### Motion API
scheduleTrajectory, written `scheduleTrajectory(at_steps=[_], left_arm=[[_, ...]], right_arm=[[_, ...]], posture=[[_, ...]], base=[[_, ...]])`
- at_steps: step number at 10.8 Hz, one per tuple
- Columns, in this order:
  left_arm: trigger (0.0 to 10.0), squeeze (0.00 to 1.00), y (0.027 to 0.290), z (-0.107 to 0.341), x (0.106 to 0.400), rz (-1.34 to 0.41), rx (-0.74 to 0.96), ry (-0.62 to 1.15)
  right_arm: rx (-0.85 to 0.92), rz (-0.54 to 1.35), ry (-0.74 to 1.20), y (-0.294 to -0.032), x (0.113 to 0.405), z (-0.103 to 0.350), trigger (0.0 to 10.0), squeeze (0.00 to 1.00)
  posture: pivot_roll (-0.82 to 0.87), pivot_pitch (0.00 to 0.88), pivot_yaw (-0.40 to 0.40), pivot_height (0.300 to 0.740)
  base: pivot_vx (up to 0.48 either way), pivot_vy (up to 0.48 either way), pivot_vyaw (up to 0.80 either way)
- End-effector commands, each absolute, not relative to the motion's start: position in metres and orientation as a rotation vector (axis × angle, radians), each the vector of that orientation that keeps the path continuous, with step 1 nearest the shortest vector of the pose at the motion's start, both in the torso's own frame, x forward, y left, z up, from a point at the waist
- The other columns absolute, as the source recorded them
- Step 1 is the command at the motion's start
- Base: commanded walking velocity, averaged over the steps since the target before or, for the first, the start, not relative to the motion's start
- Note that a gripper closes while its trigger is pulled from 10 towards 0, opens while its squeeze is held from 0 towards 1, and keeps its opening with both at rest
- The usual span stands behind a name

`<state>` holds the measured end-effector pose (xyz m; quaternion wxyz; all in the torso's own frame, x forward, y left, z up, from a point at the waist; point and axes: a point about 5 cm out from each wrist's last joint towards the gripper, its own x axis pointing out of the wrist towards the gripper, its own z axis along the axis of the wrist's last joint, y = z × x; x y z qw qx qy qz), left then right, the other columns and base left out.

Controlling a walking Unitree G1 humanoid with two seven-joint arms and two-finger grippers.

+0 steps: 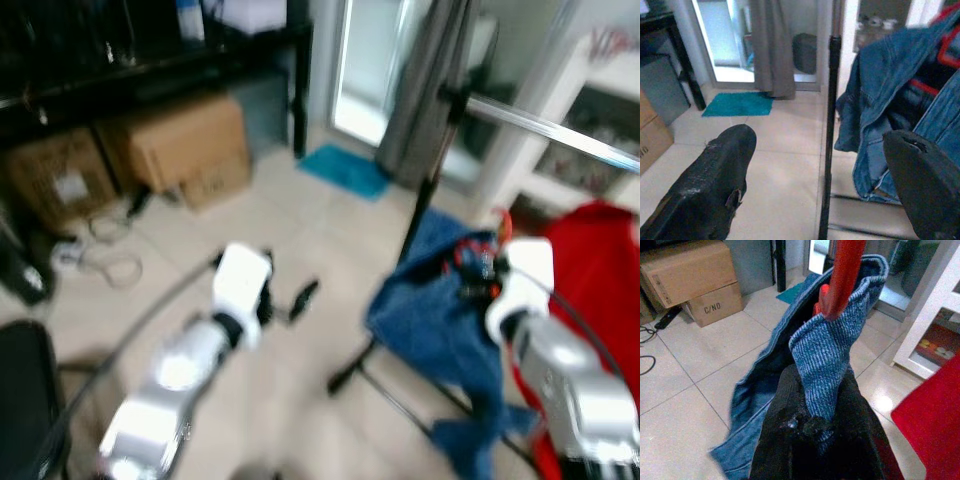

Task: Hang hanger

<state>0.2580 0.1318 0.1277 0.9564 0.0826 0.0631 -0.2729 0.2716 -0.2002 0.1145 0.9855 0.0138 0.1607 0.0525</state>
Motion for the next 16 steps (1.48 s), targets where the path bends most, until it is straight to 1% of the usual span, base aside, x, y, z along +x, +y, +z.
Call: scheduleTrajectory(at_steps=[1, 2, 3, 5, 6, 7, 9, 10, 11, 13, 16], left_arm=[[10.0, 1.00, 0.129, 0.129, 0.261, -0.578, 0.162, 0.116], [10.0, 1.00, 0.136, 0.134, 0.271, -0.599, 0.194, 0.095], [10.0, 1.00, 0.139, 0.136, 0.284, -0.623, 0.252, 0.091], [10.0, 1.00, 0.137, 0.140, 0.310, -0.668, 0.308, 0.068], [10.0, 0.00, 0.133, 0.144, 0.321, -0.707, 0.331, 0.049], [10.0, 0.00, 0.130, 0.146, 0.328, -0.734, 0.344, 0.046], [10.0, 0.00, 0.123, 0.138, 0.338, -0.839, 0.385, 0.089], [10.0, 0.00, 0.122, 0.134, 0.342, -0.867, 0.442, 0.103], [0.0, 0.00, 0.126, 0.131, 0.349, -0.837, 0.491, 0.123], [0.0, 0.00, 0.134, 0.135, 0.356, -0.791, 0.517, 0.111], [0.0, 0.00, 0.139, 0.142, 0.362, -0.781, 0.503, 0.069]], right_arm=[[0.019, 0.125, 0.247, -0.200, 0.277, 0.132, 0.0, 0.00], [0.076, 0.225, 0.209, -0.194, 0.277, 0.141, 0.0, 0.00], [0.086, 0.317, 0.188, -0.191, 0.276, 0.147, 0.0, 0.00], [0.084, 0.471, 0.151, -0.179, 0.273, 0.161, 0.0, 0.00], [0.089, 0.524, 0.133, -0.176, 0.272, 0.167, 0.0, 0.00], [0.095, 0.550, 0.120, -0.174, 0.272, 0.170, 0.0, 0.00], [0.116, 0.639, 0.091, -0.167, 0.267, 0.179, 0.0, 0.00], [0.122, 0.672, 0.081, -0.165, 0.265, 0.182, 0.0, 0.00], [0.131, 0.706, 0.071, -0.162, 0.263, 0.184, 0.0, 0.00], [0.146, 0.751, 0.063, -0.160, 0.259, 0.187, 0.0, 0.00], [0.142, 0.774, 0.073, -0.161, 0.257, 0.186, 0.0, 0.00]], posture=[[0.16, 0.000, -0.069, 0.740], [0.16, 0.000, -0.070, 0.740], [0.16, 0.000, -0.070, 0.740], [0.16, 0.000, -0.068, 0.740], [0.15, 0.000, -0.066, 0.740], [0.15, 0.000, -0.066, 0.740], [0.15, 0.000, -0.066, 0.740], [0.14, 0.000, -0.065, 0.740], [0.14, 0.000, -0.065, 0.740], [0.14, 0.000, -0.064, 0.740], [0.15, 0.000, -0.067, 0.740]], base=[[0.000, 0.000, 0.00], [0.000, 0.000, 0.00], [0.000, 0.000, 0.00], [0.000, 0.000, 0.00], [0.000, 0.000, 0.00], [0.000, 0.000, 0.00], [0.000, 0.000, 0.00], [0.000, 0.000, 0.00], [0.000, 0.000, 0.00], [0.000, 0.000, 0.00], [0.000, 0.000, 0.00]])
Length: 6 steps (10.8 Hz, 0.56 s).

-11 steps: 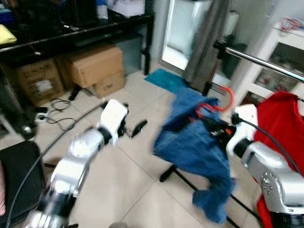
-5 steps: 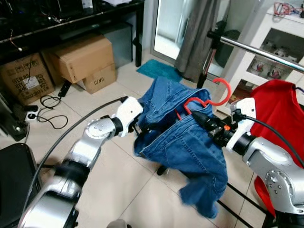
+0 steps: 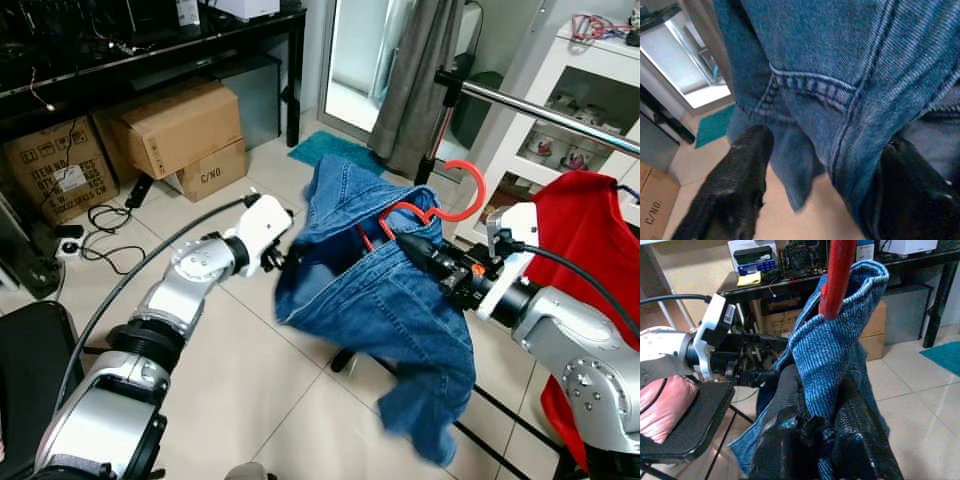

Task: Hang hanger

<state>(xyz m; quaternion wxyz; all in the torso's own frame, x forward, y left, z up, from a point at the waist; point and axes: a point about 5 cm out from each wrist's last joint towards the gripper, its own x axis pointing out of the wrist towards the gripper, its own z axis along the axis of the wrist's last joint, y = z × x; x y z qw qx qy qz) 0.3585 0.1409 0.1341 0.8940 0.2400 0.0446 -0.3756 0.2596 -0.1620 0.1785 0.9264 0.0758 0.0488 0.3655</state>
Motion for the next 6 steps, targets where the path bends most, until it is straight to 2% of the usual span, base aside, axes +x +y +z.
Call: scheduleTrajectory(at_steps=[1, 6], left_arm=[[0.0, 0.00, 0.140, 0.144, 0.363, -0.780, 0.499, 0.057], [0.0, 0.00, 0.147, 0.157, 0.368, -0.753, 0.452, 0.008]], right_arm=[[0.136, 0.775, 0.077, -0.162, 0.257, 0.186, 0.0, 0.00], [0.130, 0.784, 0.087, -0.162, 0.256, 0.183, 0.0, 0.00]], posture=[[0.15, 0.000, -0.066, 0.740], [0.15, 0.000, -0.067, 0.740]], base=[[0.000, 0.000, 0.00], [0.000, 0.000, 0.00]])
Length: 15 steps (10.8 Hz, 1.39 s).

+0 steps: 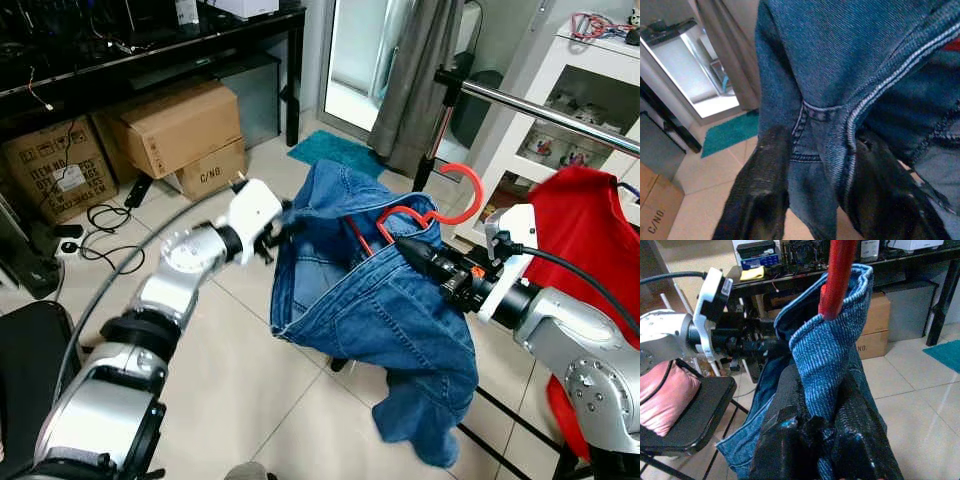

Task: Hang hanger

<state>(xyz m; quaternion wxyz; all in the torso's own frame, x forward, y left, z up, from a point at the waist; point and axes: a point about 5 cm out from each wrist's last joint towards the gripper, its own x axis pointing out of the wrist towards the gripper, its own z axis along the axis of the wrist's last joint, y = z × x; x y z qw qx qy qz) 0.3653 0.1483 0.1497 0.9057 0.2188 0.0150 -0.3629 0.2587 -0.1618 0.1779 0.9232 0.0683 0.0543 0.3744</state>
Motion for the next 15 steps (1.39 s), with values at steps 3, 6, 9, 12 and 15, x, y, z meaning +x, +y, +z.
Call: scheduleTrajectory(at_steps=[3, 6, 9, 12, 15], left_arm=[[0.0, 0.00, 0.149, 0.160, 0.369, -0.750, 0.443, -0.004], [0.0, 0.00, 0.149, 0.162, 0.369, -0.757, 0.445, -0.007], [10.0, 1.00, 0.135, 0.147, 0.354, -0.930, 0.423, 0.050], [10.0, 1.00, 0.130, 0.141, 0.329, -1.155, 0.480, 0.097], [10.0, 1.00, 0.143, 0.183, 0.312, -1.270, 0.463, 0.043]], right_arm=[[0.128, 0.795, 0.088, -0.161, 0.255, 0.183, 0.0, 0.00], [0.125, 0.798, 0.090, -0.162, 0.255, 0.182, 0.0, 0.00], [0.114, 0.780, 0.085, -0.163, 0.258, 0.183, 0.0, 0.00], [0.097, 0.760, 0.074, -0.163, 0.268, 0.186, 0.0, 0.00], [0.029, 0.752, 0.090, -0.171, 0.276, 0.185, 0.0, 0.00]], posture=[[0.15, 0.000, -0.068, 0.740], [0.15, 0.000, -0.068, 0.740], [0.15, 0.000, -0.059, 0.740], [0.16, 0.000, -0.055, 0.740], [0.18, 0.000, -0.057, 0.740]], base=[[0.000, 0.000, 0.00], [0.000, 0.000, 0.00], [0.000, 0.000, 0.00], [0.000, 0.000, 0.00], [0.000, 0.000, 0.00]])
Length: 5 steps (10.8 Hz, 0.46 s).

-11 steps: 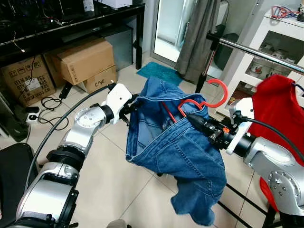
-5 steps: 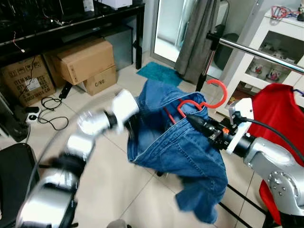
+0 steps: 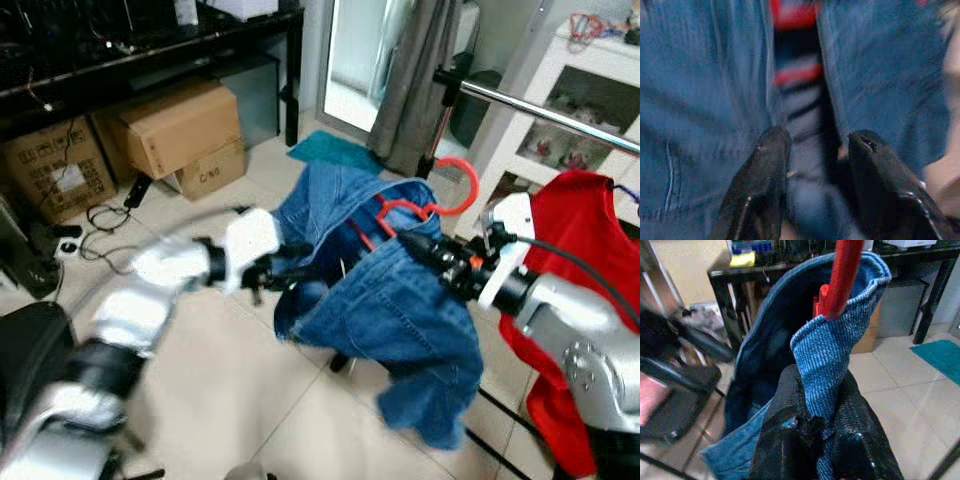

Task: Hang hanger

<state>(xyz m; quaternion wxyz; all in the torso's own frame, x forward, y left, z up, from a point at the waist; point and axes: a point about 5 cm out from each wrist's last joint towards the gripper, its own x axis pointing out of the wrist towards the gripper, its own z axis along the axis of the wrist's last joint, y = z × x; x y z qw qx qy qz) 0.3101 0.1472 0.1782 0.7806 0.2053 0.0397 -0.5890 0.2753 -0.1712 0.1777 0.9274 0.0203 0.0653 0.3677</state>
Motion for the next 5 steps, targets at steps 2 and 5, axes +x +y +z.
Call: scheduleTrajectory(at_steps=[2, 5], left_arm=[[10.0, 1.00, 0.137, 0.221, 0.298, -1.427, 0.400, 0.023], [10.0, 1.00, 0.148, 0.257, 0.322, -1.355, 0.407, -0.029]], right_arm=[[-0.038, 0.802, 0.111, -0.171, 0.278, 0.183, 0.0, 0.00], [-0.167, 0.920, 0.111, -0.167, 0.275, 0.188, 0.0, 0.00]], posture=[[0.18, 0.000, -0.058, 0.740], [0.19, 0.000, -0.056, 0.740]], base=[[0.000, 0.000, 0.00], [0.000, 0.000, 0.00]])
